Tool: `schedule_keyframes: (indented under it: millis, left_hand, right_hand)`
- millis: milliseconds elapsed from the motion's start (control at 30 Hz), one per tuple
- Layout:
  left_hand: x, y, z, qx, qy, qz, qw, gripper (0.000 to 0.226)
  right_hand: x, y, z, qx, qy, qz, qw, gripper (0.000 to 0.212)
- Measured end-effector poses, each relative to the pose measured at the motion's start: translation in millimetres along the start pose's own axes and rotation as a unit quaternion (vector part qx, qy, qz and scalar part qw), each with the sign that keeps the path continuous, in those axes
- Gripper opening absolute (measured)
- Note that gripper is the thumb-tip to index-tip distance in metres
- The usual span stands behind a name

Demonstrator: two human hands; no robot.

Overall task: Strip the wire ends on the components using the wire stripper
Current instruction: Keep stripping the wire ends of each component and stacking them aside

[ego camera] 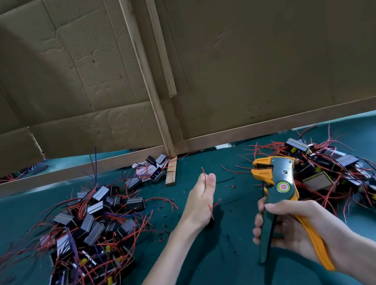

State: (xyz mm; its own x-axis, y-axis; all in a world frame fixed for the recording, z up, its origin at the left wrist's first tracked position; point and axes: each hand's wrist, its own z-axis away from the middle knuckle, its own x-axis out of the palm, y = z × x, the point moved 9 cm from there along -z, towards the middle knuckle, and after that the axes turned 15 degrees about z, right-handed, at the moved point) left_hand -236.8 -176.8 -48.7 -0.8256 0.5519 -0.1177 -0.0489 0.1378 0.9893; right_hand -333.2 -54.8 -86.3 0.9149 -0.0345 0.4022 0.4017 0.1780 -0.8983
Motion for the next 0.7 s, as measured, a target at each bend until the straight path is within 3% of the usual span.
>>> schedule_keyframes:
  millis: [167,267,500,700]
  left_hand:
    - [-4,22,9,0.075,0.031,-0.114,0.99,0.045]
    - [-6,42,7,0.109,0.037,-0.071,0.991,0.044]
    - [3,87,13,0.176,-0.046,0.018,0.983,0.025]
    - [10,94,18,0.166,-0.045,0.035,0.984,0.013]
  right_hand:
    - [-3,-3,-1,-0.015,0.003,0.015,1.0,0.038]
    - [-3,-3,-2,-0.022,-0.006,0.035,0.999,0.042]
    - [3,-12,0,-0.066,-0.042,0.081,0.994,0.042]
    - [13,-17,5,-0.081,-0.075,0.102,0.989,0.038]
